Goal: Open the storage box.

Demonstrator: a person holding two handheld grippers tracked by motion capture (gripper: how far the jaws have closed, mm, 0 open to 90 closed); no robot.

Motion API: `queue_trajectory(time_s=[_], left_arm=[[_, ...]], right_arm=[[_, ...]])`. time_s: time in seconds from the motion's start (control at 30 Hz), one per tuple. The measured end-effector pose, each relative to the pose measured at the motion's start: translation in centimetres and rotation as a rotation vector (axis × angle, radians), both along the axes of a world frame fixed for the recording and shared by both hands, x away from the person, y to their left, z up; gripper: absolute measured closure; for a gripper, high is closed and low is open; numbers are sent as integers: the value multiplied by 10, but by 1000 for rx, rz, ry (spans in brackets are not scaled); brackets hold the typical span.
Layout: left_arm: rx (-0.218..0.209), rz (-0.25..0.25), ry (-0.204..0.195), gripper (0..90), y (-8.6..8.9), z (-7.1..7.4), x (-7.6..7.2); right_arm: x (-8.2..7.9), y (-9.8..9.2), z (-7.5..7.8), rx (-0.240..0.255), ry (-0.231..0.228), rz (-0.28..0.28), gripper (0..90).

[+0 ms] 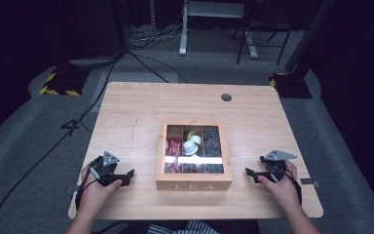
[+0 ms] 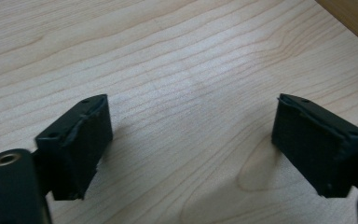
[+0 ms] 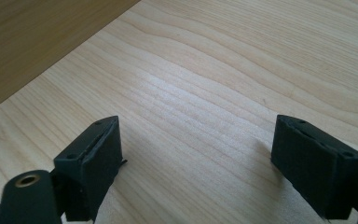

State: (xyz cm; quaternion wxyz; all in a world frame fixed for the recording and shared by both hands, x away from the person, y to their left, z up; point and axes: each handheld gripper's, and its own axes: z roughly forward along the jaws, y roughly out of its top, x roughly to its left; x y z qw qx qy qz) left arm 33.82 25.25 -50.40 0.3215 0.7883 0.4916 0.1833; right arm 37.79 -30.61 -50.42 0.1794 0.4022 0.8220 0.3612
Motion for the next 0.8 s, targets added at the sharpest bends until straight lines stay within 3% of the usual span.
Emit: queue_trajectory(time_s=[0.13,0.53,0.8], left_arm=[[0,4,25,211,2,5,-2],[-62,14,-4,265,7,28,-10],[-89,-18,-30,267,2,47,-19]], right_arm=[[0,0,0,1,0,0,165],[0,0,0,2,1,16,166],[0,0,0,1,1,17,166]])
